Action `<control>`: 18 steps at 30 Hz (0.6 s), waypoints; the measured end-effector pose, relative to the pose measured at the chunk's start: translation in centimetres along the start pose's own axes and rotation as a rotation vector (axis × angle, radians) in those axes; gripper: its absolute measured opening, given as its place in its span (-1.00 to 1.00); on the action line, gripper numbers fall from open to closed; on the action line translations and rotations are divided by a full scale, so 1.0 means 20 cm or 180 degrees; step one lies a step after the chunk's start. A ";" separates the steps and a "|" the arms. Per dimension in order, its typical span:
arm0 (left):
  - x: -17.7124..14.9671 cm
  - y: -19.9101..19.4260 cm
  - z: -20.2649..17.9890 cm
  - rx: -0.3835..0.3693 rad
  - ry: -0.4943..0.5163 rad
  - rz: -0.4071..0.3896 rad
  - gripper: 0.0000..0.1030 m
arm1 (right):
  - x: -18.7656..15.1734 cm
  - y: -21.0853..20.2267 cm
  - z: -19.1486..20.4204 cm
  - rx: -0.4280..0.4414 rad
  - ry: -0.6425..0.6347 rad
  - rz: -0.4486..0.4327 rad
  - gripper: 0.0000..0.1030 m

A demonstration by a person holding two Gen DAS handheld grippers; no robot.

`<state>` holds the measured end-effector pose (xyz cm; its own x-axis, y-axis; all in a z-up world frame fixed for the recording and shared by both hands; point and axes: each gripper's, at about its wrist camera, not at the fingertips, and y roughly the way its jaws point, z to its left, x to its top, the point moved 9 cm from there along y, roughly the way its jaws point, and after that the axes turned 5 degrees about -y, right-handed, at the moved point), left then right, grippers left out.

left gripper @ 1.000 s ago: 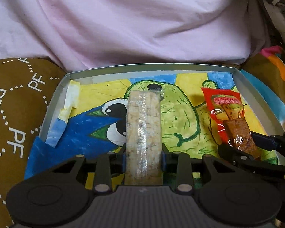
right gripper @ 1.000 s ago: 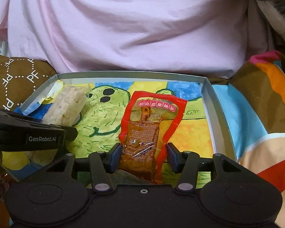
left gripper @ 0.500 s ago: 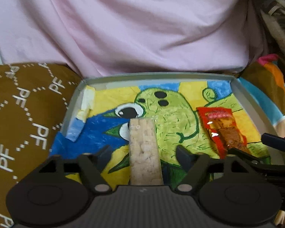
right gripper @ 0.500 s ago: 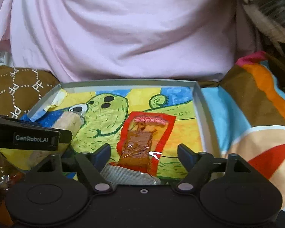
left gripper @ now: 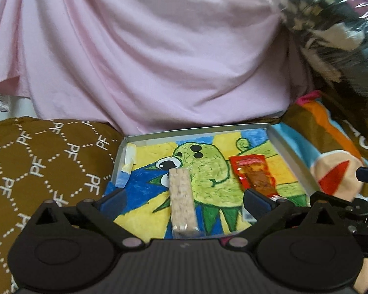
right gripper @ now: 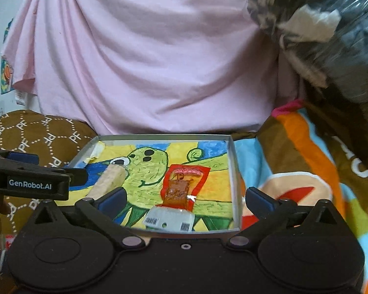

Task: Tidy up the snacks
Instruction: 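Raise both open tools away from the tray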

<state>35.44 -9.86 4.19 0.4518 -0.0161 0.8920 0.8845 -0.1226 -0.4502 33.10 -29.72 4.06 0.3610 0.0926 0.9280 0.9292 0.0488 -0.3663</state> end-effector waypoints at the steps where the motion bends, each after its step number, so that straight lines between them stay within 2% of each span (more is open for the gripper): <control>1: -0.01 -0.04 0.00 -0.0011 0.0003 -0.0005 0.99 | 0.00 -0.05 0.00 -0.0003 -0.0001 -0.0008 0.99; 8: -0.12 -0.34 0.01 0.0011 0.0030 -0.0033 1.00 | -0.06 -0.35 0.06 -0.0039 -0.0055 -0.0033 0.99; 18: -0.36 -0.60 0.06 0.0084 0.0085 0.0174 1.00 | -0.24 -0.68 0.14 -0.0027 0.0067 0.0082 0.99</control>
<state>21.83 -7.08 3.17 0.4966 -0.0487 0.8666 0.8614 -0.0946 -0.4990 18.43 -28.03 4.33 0.3864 0.0727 0.9194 0.9201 0.0381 -0.3897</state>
